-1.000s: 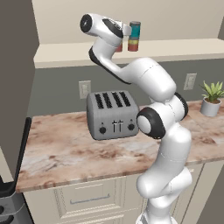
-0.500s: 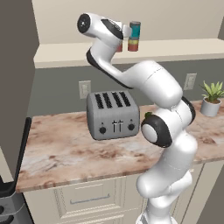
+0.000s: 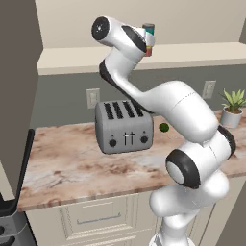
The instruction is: Stack two cans on top of the other two cans in the cabinet.
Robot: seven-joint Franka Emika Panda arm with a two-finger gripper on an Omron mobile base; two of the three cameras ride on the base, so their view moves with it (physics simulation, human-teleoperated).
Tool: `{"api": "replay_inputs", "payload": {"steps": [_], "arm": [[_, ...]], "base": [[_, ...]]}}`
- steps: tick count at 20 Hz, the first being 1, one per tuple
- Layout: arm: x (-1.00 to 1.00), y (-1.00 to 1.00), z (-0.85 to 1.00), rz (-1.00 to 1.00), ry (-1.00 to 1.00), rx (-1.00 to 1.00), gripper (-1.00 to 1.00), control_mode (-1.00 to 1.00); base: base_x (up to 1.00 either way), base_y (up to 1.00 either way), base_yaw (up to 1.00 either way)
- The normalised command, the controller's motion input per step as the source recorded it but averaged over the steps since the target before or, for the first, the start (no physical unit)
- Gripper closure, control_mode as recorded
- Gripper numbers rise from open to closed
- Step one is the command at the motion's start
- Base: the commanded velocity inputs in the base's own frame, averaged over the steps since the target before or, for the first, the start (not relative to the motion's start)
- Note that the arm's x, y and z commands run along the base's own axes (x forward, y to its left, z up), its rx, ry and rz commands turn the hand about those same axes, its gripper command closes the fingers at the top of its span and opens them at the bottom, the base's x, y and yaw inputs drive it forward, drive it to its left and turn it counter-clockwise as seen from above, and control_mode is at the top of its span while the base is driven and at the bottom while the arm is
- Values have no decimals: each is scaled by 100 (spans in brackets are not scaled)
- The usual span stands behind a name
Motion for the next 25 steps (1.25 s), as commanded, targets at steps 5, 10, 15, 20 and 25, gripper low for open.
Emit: {"api": "replay_inputs", "payload": {"steps": [5, 10, 15, 20, 25], "arm": [[-76, -65, -16, 8, 6, 0, -100, -100], [-72, -69, 0, 6, 11, 0, -100, -100], [-78, -66, 0, 5, 14, 0, -100, -100], [-84, -42, 0, 1, 18, 0, -100, -100], [-92, -62, 0, 3, 12, 0, -100, -100]], "base": [[0, 0, 0], [0, 0, 0], [0, 0, 0], [0, 0, 0], [0, 0, 0]]}}
